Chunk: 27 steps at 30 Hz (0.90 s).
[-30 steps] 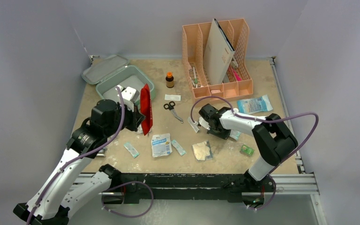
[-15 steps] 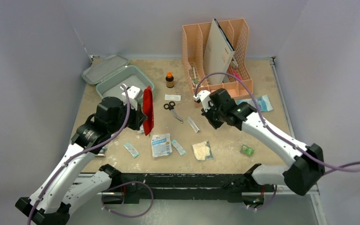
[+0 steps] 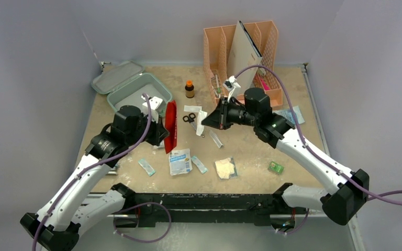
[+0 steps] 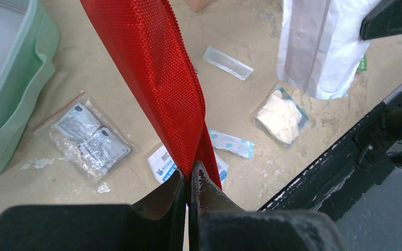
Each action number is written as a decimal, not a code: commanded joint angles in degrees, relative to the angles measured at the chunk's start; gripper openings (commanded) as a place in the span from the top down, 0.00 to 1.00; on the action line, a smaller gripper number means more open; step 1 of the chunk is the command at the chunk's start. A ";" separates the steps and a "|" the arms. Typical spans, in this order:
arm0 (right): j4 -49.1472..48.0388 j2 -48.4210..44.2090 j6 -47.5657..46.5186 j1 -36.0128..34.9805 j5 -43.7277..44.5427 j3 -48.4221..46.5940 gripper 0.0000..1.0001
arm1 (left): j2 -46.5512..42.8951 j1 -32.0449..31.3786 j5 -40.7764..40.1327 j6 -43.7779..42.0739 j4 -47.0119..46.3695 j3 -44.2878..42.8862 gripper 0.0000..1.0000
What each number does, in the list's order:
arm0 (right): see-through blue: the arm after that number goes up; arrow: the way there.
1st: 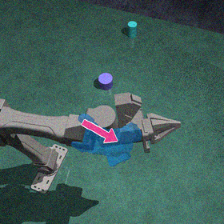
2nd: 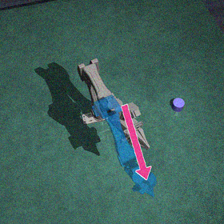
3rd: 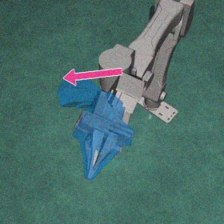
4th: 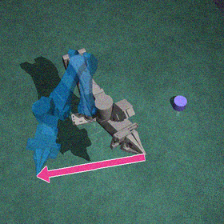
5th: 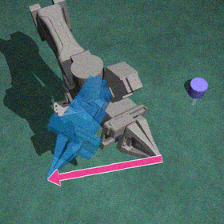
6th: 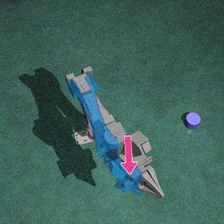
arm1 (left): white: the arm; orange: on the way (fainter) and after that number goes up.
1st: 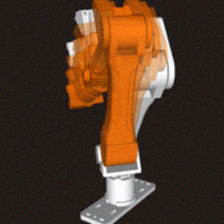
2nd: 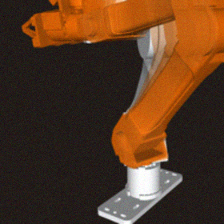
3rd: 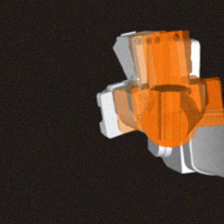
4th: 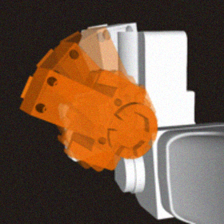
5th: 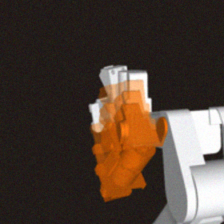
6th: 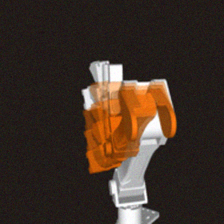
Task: Organize the medicine kit
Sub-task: Pick up the medical item at the center of the board, then place the medical item at the medicine pouch.
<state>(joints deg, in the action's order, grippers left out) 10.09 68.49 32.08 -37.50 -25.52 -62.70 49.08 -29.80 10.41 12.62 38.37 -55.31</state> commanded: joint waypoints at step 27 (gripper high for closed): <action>-17.13 11.50 23.73 -7.38 0.04 -1.73 1.00 | 1.49 -0.05 9.51 -0.63 -4.85 1.25 1.00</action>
<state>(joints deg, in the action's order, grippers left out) -9.80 80.58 58.41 -44.73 -28.10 -61.52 50.30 -29.78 18.13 12.40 36.95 -54.46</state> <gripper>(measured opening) 0.004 0.004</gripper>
